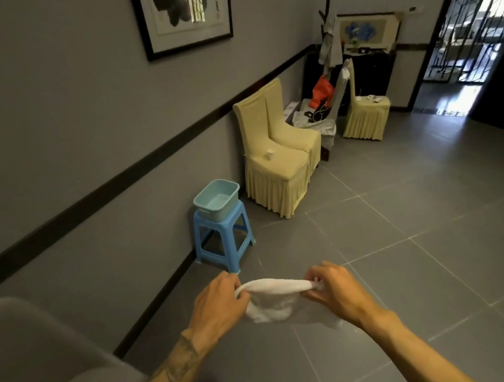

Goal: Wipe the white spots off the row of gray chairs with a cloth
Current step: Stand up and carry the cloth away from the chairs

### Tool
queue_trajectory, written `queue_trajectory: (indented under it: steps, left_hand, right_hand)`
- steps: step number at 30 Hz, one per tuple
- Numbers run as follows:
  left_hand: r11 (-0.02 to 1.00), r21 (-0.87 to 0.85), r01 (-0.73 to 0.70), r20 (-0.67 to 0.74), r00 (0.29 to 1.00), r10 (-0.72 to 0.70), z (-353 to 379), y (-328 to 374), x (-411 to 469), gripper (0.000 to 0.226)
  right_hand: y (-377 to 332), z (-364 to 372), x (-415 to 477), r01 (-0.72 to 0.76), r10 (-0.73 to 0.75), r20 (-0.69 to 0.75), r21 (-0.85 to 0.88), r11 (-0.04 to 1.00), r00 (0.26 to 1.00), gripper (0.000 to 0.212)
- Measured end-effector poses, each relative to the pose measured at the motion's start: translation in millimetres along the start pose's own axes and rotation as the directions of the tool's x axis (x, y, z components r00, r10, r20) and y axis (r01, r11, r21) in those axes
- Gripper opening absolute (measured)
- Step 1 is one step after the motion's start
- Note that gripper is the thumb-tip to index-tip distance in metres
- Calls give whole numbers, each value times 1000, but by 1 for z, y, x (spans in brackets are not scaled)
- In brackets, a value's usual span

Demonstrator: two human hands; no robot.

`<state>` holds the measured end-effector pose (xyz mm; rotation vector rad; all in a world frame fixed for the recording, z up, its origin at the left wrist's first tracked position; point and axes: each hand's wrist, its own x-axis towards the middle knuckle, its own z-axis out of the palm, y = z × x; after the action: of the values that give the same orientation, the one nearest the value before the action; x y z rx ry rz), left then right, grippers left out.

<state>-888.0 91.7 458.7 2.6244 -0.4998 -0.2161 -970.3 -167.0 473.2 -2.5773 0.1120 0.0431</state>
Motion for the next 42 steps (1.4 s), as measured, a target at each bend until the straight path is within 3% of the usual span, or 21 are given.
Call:
queue_trajectory:
  steps: [3, 9, 15, 21, 27, 32, 36, 42]
  left_hand:
    - [999, -37, 2, 33, 999, -1, 5, 13, 75, 17]
    - [983, -180, -33, 84, 995, 49, 0, 48, 209, 29]
    - [958, -283, -34, 59, 997, 53, 14, 70, 346, 19]
    - [913, -407, 26, -13, 999, -35, 8, 67, 464, 28]
    - [866, -483, 129, -114, 971, -208, -6, 43, 562, 25]
    - [802, -552, 227, -241, 878, -414, -8, -16, 654, 6]
    - [755, -563, 337, -207, 827, -523, -12, -63, 710, 26]
    - [777, -330, 536, -103, 798, -594, -28, -133, 769, 46]
  right_hand:
    - [27, -20, 74, -53, 52, -18, -24, 998, 998, 17]
    - [48, -44, 222, -115, 114, 19, 170, 979, 993, 9]
    - [70, -58, 376, -51, -23, 145, 484, 873, 989, 14]
    - [97, -96, 518, -35, -182, 306, 586, 810, 934, 29]
    - [105, -99, 656, 93, -313, 393, 488, 868, 865, 37]
    - [102, -75, 774, 173, -362, 418, 424, 889, 833, 34]
    - [94, -56, 849, 204, -373, 477, 370, 907, 796, 31]
    - [72, -20, 965, 286, -420, 561, 314, 905, 713, 31]
